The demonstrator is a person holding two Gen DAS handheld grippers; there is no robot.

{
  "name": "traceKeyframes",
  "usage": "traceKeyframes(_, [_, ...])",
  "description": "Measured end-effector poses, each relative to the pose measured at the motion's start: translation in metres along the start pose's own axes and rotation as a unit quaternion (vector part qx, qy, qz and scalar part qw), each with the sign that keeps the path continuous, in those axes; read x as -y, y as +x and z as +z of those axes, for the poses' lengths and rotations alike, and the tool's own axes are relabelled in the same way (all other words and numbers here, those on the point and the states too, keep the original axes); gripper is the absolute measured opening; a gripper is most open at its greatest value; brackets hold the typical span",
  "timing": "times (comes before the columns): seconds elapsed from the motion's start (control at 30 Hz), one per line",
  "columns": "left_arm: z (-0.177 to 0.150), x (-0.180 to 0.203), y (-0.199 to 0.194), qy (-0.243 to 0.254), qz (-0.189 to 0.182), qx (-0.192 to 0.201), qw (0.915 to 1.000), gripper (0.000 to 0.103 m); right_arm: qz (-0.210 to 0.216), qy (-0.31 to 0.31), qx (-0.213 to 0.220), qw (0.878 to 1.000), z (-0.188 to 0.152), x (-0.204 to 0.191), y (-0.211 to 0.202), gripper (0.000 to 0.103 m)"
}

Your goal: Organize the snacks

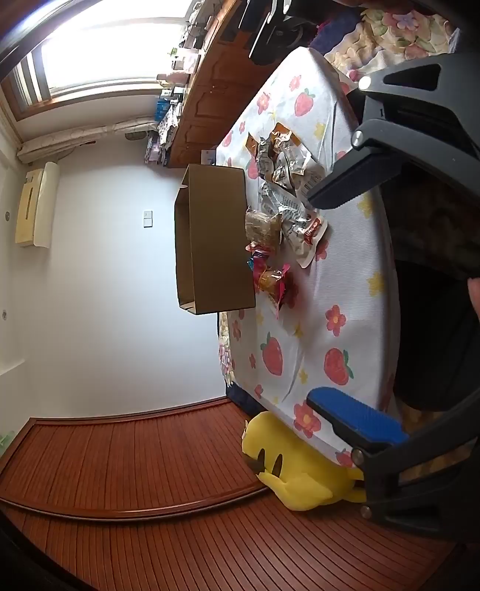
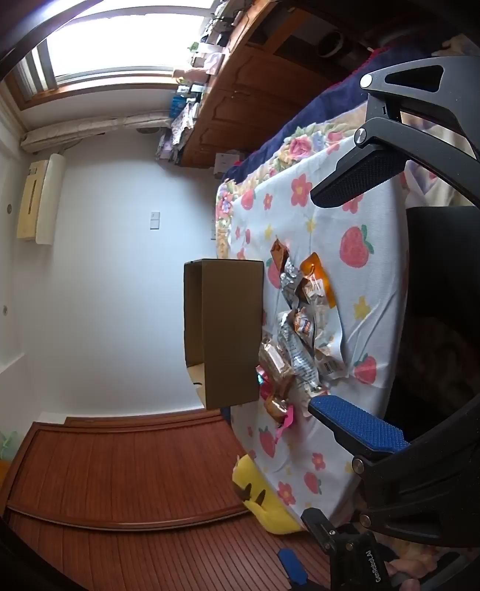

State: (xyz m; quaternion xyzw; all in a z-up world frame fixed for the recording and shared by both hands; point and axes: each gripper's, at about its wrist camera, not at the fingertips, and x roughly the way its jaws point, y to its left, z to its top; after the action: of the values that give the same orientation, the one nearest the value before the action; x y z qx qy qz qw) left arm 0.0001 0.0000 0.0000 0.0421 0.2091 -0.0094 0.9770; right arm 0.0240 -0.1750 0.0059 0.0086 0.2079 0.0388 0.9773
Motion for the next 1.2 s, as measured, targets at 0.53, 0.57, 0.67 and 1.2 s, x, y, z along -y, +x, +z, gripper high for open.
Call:
traceKeyframes(0.53, [-0.002,0.002,0.002,0.0,0.004,0.005,1.0,0.098,-0.002,-0.003,0.001,1.0,0.001,0.001,-0.001,0.103])
traceKeyframes(0.57, [0.004,0.0,-0.003,0.001,0.002,0.006,1.0,0.098,-0.003,-0.004,0.001,1.0,0.001,0.001,-0.001,0.103])
traceKeyframes(0.67, [0.006,-0.001,-0.004,0.0,0.002,0.006,1.0,0.098,-0.003,-0.004,0.001,1.0,0.001,0.001,-0.001,0.103])
traceKeyframes(1.2, [0.009,-0.001,-0.006,-0.001,0.001,0.009,1.0,0.098,-0.003,-0.004,0.001,1.0,0.001,0.001,-0.001,0.103])
